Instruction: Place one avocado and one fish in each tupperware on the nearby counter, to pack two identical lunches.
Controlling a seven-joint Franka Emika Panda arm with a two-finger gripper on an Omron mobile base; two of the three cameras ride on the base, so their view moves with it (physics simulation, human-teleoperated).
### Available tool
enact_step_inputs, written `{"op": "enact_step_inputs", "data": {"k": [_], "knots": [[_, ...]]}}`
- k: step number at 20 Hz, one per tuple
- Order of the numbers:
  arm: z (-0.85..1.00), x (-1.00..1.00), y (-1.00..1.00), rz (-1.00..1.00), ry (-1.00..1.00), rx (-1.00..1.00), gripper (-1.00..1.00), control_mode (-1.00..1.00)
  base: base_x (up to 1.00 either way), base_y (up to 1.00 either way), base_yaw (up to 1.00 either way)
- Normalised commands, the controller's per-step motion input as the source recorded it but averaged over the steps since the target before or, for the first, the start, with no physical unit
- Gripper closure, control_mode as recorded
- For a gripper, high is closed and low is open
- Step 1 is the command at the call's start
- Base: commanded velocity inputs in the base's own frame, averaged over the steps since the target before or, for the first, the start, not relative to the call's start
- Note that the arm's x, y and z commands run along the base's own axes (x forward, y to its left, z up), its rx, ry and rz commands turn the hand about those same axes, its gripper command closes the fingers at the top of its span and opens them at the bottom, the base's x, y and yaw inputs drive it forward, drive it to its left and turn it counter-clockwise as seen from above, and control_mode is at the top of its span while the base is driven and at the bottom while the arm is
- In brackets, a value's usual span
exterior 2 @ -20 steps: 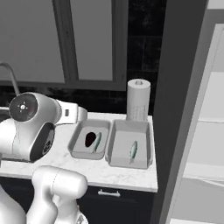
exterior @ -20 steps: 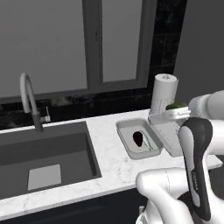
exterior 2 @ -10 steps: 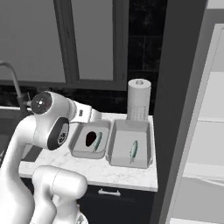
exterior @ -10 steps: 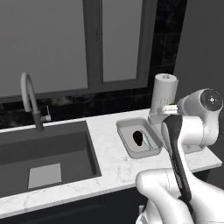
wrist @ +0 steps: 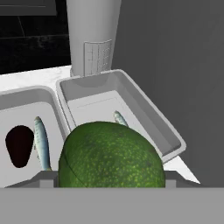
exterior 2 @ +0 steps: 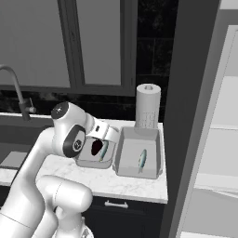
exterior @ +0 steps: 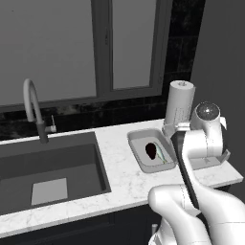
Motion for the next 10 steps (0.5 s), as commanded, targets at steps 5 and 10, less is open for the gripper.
{"op": "enact_step_inputs", "data": {"k": [5, 10], "knots": [[-0.42, 0.52, -0.03, 0.05, 0.18, 0.00, 1.00, -1.00, 0.00, 0.00, 0.00], [-0.39, 0.42, -0.29, 0.04, 0.03, 0.00, 1.00, -1.00, 0.00, 0.00, 0.00]]}}
